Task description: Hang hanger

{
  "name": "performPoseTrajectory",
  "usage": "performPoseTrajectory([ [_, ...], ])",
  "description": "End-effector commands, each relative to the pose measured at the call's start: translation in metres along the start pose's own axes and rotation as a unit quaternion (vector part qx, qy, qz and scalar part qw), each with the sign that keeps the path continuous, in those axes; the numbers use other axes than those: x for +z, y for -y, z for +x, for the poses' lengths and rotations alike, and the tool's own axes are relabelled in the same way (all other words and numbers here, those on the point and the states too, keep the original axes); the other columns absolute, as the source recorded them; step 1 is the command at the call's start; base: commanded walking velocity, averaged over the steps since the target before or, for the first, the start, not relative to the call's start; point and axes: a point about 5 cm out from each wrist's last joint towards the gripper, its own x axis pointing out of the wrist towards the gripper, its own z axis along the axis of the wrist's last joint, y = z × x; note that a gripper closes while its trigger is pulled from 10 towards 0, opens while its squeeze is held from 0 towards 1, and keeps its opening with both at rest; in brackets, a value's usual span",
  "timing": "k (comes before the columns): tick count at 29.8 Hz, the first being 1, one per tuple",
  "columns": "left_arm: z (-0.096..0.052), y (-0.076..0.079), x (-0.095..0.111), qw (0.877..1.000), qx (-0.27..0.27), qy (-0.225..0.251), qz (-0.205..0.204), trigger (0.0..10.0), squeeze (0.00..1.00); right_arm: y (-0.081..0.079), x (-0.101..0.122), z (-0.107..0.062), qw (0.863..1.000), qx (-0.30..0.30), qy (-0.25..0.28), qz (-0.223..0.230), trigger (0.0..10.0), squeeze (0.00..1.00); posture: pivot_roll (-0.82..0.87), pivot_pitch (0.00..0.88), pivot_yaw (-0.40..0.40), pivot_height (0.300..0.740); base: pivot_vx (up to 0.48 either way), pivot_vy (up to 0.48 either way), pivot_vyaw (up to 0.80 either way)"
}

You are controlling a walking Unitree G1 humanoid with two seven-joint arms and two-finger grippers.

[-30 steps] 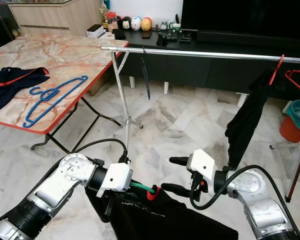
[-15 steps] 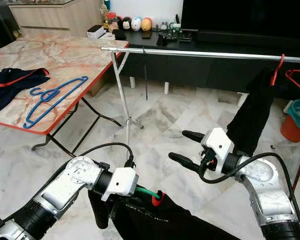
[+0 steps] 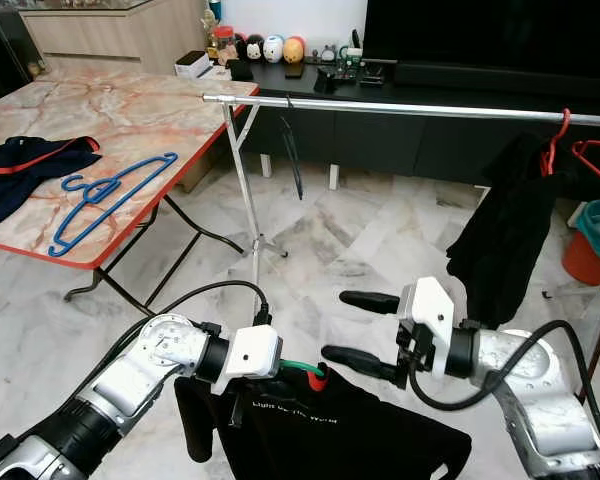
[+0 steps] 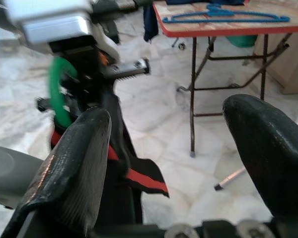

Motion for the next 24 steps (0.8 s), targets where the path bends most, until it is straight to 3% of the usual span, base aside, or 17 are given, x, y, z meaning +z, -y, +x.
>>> performPoseTrajectory([
  [1, -0.005, -0.007, 0.005, 1.000, 0.013, 0.004, 0.017, 10.0, 0.00, -0.002, 0.007, 0.000, 1.000, 0.013, 0.007, -0.009, 10.0, 0.00, 0.01, 0.017, 0.047, 0.740, 0.000, 0.000, 0.00],
  [7, -0.003, -0.008, 0.002, 1.000, 0.021, 0.001, 0.013, 10.0, 0.00, 0.002, 0.024, -0.001, 0.998, 0.006, 0.056, -0.012, 10.0, 0.00, 0.01, 0.017, 0.046, 0.740, 0.000, 0.000, 0.00],
  [24, -0.001, -0.009, 0.001, 1.000, 0.027, 0.001, 0.010, 10.0, 0.00, -0.015, 0.015, 0.016, 0.997, 0.081, 0.019, 0.002, 10.0, 0.00, 0.01, 0.016, 0.040, 0.740, 0.000, 0.000, 0.00],
])
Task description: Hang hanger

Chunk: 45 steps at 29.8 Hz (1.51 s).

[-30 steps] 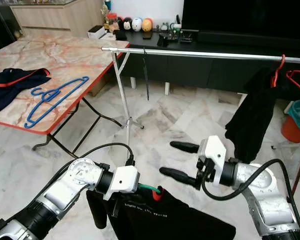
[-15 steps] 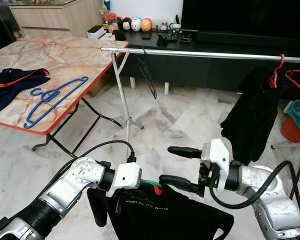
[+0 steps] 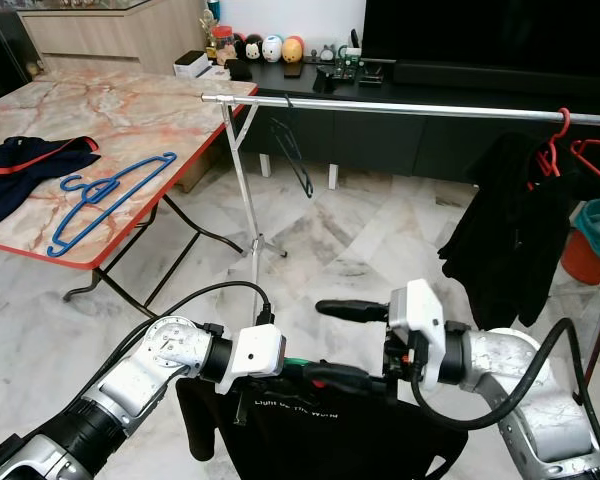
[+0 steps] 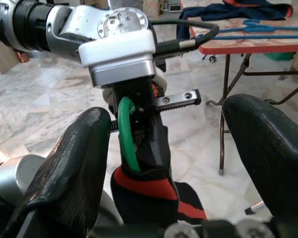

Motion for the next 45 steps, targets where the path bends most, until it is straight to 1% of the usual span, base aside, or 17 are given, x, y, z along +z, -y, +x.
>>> performPoseTrajectory([
  [1, -0.004, -0.006, 0.003, 1.000, 0.011, 0.000, 0.013, 10.0, 0.00, -0.003, 0.005, 0.003, 1.000, 0.017, -0.006, -0.011, 10.0, 0.00, 0.01, 0.016, 0.040, 0.740, 0.000, 0.000, 0.00],
  [12, -0.003, -0.006, 0.004, 1.000, 0.012, 0.000, 0.015, 10.0, 0.00, 0.001, 0.000, 0.010, 0.999, 0.024, -0.027, -0.021, 10.0, 0.00, 0.01, 0.017, 0.037, 0.740, 0.000, 0.000, 0.00],
  [14, -0.003, -0.006, 0.004, 1.000, 0.011, 0.000, 0.016, 10.0, 0.00, 0.001, 0.000, 0.011, 0.999, 0.024, -0.022, -0.021, 7.7, 0.00, 0.01, 0.017, 0.037, 0.740, 0.000, 0.000, 0.00],
  [18, -0.003, -0.006, 0.003, 1.000, 0.010, 0.000, 0.016, 10.0, 0.00, 0.002, 0.001, 0.012, 0.999, 0.024, -0.020, -0.023, 8.2, 0.00, 0.01, 0.017, 0.037, 0.740, 0.000, 0.000, 0.00],
  [21, -0.002, -0.006, 0.004, 1.000, 0.010, 0.000, 0.017, 10.0, 0.00, 0.003, 0.002, 0.013, 0.999, 0.025, -0.018, -0.024, 4.5, 0.00, 0.01, 0.017, 0.036, 0.740, 0.000, 0.000, 0.00],
  [22, -0.002, -0.006, 0.004, 1.000, 0.010, 0.000, 0.017, 10.0, 0.00, 0.003, 0.002, 0.013, 0.999, 0.025, -0.018, -0.024, 4.5, 0.00, 0.01, 0.017, 0.036, 0.740, 0.000, 0.000, 0.00],
  [23, -0.002, -0.006, 0.004, 1.000, 0.010, -0.001, 0.017, 10.0, 0.00, 0.002, 0.002, 0.014, 0.999, 0.029, -0.016, -0.022, 0.5, 0.00, 0.01, 0.017, 0.036, 0.740, 0.000, 0.000, 0.00],
  [24, -0.002, -0.006, 0.004, 1.000, 0.010, 0.000, 0.017, 10.0, 0.00, 0.002, 0.003, 0.015, 0.999, 0.031, -0.014, -0.022, 0.0, 0.00, 0.01, 0.017, 0.035, 0.740, 0.000, 0.000, 0.00],
  [29, -0.001, -0.006, 0.003, 1.000, 0.009, 0.000, 0.017, 10.0, 0.00, 0.001, 0.003, 0.018, 0.999, 0.039, -0.013, -0.019, 0.0, 0.00, 0.01, 0.018, 0.035, 0.740, 0.000, 0.000, 0.00],
  [33, -0.001, -0.006, 0.003, 1.000, 0.009, 0.000, 0.016, 10.0, 0.00, 0.000, 0.000, 0.020, 0.998, 0.047, -0.022, -0.018, 1.5, 0.00, 0.01, 0.018, 0.033, 0.740, 0.000, 0.000, 0.00],
  [34, -0.001, -0.006, 0.004, 1.000, 0.010, 0.000, 0.016, 10.0, 0.00, -0.001, -0.001, 0.021, 0.998, 0.048, -0.026, -0.017, 3.8, 0.00, 0.01, 0.018, 0.033, 0.740, 0.000, 0.000, 0.00],
  [35, -0.001, -0.006, 0.004, 1.000, 0.010, 0.000, 0.017, 10.0, 0.00, -0.001, -0.004, 0.022, 0.998, 0.050, -0.038, -0.019, 8.7, 0.00, 0.01, 0.017, 0.033, 0.740, 0.000, 0.000, 0.00],
  [37, -0.001, -0.006, 0.004, 1.000, 0.010, 0.000, 0.017, 10.0, 0.00, -0.001, -0.005, 0.022, 0.998, 0.051, -0.043, -0.018, 10.0, 0.00, 0.01, 0.017, 0.033, 0.740, 0.000, 0.000, 0.00],
  [40, -0.001, -0.006, 0.004, 1.000, 0.010, 0.000, 0.017, 10.0, 0.00, -0.001, -0.005, 0.023, 0.997, 0.057, -0.044, -0.016, 10.0, 0.00, 0.01, 0.017, 0.032, 0.740, 0.000, 0.000, 0.00],
  [41, -0.001, -0.006, 0.003, 1.000, 0.010, 0.000, 0.017, 10.0, 0.00, -0.001, -0.005, 0.023, 0.997, 0.063, -0.046, -0.015, 7.1, 0.00, 0.01, 0.017, 0.032, 0.740, 0.000, 0.000, 0.00],
  [42, -0.001, -0.006, 0.004, 1.000, 0.010, 0.000, 0.017, 10.0, 0.00, -0.002, -0.005, 0.024, 0.996, 0.067, -0.047, -0.015, 2.2, 0.00, 0.01, 0.017, 0.032, 0.740, 0.000, 0.000, 0.00],
  [45, -0.001, -0.006, 0.004, 1.000, 0.010, 0.001, 0.017, 10.0, 0.00, -0.002, -0.005, 0.024, 0.996, 0.070, -0.048, -0.013, 0.0, 0.00, 0.01, 0.016, 0.031, 0.740, 0.000, 0.000, 0.00],
])
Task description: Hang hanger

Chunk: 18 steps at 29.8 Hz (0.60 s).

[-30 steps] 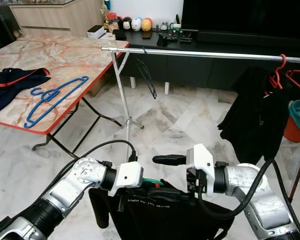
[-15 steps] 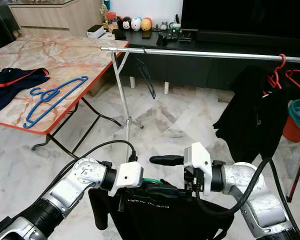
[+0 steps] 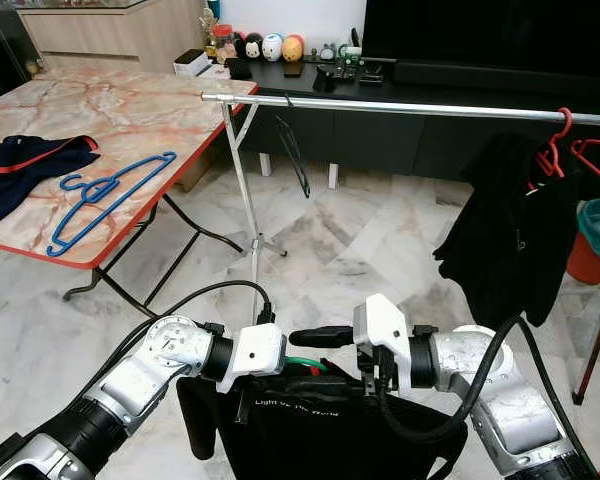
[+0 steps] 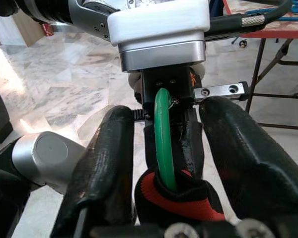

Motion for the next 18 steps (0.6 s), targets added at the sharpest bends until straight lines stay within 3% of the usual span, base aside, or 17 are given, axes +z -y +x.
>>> performPoseTrajectory([
  [1, -0.0019, -0.0058, 0.0058, 1.000, 0.007, 0.003, 0.021, 10.0, 0.00, 0.0006, 0.0012, 0.0005, 1.000, 0.009, -0.007, 0.000, 0.0, 0.00, 0.01, 0.016, 0.030, 0.740, 0.000, 0.000, 0.00],
  [18, -0.0022, -0.0059, 0.0056, 1.000, 0.007, 0.004, 0.020, 10.0, 0.00, 0.0030, 0.0007, 0.0001, 1.000, 0.004, -0.010, -0.001, 0.0, 0.00, 0.01, 0.016, 0.032, 0.740, 0.000, 0.000, 0.00],
])
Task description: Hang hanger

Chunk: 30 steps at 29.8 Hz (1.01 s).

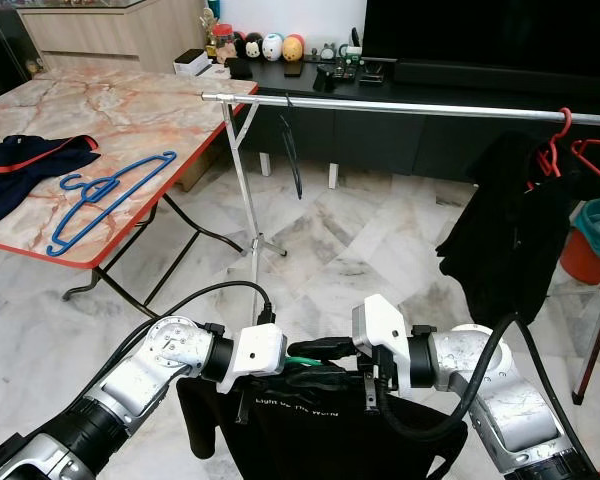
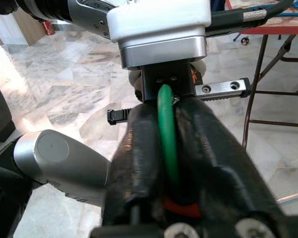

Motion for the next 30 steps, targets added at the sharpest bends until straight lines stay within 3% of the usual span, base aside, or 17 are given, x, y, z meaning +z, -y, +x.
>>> performPoseTrajectory([
  [1, -0.0027, -0.0057, 0.0062, 1.000, 0.004, 0.004, 0.022, 10.0, 0.00, 0.0020, 0.0021, 0.0003, 1.000, 0.001, -0.008, -0.005, 0.0, 0.00, 0.01, 0.016, 0.032, 0.740, 0.000, 0.000, 0.00],
  [18, -0.0034, -0.0061, 0.0064, 1.000, 0.007, 0.007, 0.019, 10.0, 0.00, 0.0030, 0.0018, 0.0009, 1.000, -0.001, -0.005, -0.005, 0.0, 0.00, 0.02, 0.017, 0.033, 0.740, 0.000, 0.000, 0.00],
  [19, -0.0039, -0.0060, 0.0063, 1.000, 0.004, 0.007, 0.015, 10.0, 0.04, 0.0030, 0.0016, 0.0010, 1.000, -0.001, -0.005, -0.005, 0.0, 0.00, 0.02, 0.017, 0.033, 0.740, 0.000, 0.000, 0.00],
  [20, -0.0040, -0.0060, 0.0062, 1.000, 0.004, 0.008, 0.014, 10.0, 0.21, 0.0030, 0.0015, 0.0010, 1.000, -0.001, -0.005, -0.005, 0.0, 0.00, 0.02, 0.017, 0.033, 0.740, 0.000, 0.000, 0.00],
  [21, -0.0042, -0.0061, 0.0063, 1.000, 0.004, 0.008, 0.013, 10.0, 1.00, 0.0030, 0.0015, 0.0010, 1.000, -0.001, -0.005, -0.004, 0.0, 0.00, 0.02, 0.017, 0.033, 0.740, 0.000, 0.000, 0.00],
  [30, -0.0057, -0.0054, 0.0078, 1.000, -0.001, 0.015, 0.010, 10.0, 1.00, 0.0026, 0.0014, 0.0013, 1.000, 0.000, -0.005, -0.004, 0.0, 0.00, 0.02, 0.018, 0.035, 0.740, 0.000, 0.000, 0.00],
])
